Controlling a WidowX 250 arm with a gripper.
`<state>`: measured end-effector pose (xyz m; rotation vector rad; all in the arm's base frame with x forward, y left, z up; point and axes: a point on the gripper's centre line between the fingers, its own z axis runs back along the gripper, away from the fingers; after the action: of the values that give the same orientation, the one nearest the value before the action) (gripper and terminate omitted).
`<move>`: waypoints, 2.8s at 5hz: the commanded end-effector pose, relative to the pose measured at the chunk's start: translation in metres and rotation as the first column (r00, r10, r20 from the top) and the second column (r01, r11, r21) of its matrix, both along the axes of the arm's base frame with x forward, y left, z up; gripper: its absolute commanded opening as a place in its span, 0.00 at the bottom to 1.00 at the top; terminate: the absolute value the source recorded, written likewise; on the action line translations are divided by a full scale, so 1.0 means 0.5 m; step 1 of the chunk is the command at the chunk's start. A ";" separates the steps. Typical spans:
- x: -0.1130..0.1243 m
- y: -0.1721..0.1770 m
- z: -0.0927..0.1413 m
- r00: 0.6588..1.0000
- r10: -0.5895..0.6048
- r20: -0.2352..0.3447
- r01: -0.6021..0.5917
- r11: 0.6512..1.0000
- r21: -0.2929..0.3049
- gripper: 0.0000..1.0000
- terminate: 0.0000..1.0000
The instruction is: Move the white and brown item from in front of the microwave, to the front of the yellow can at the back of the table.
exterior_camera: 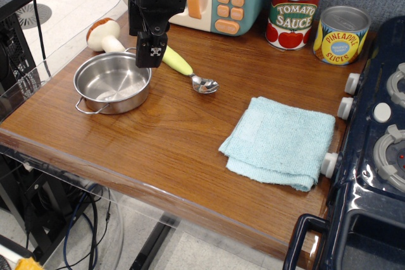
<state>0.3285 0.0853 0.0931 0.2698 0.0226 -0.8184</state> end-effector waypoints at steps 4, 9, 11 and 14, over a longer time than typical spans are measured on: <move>0.016 0.118 0.043 0.985 0.169 0.030 -0.168 0.985 -0.043 1.00 0.00; 0.095 0.271 0.003 0.944 0.329 0.029 -0.329 0.944 -0.027 1.00 0.00; 0.118 0.295 -0.042 0.949 0.317 -0.003 -0.317 0.948 -0.027 1.00 0.00; 0.120 0.281 -0.052 0.959 0.285 0.003 -0.285 0.958 -0.021 0.00 0.00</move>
<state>0.3866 0.2236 0.0396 0.1980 0.0932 -0.5351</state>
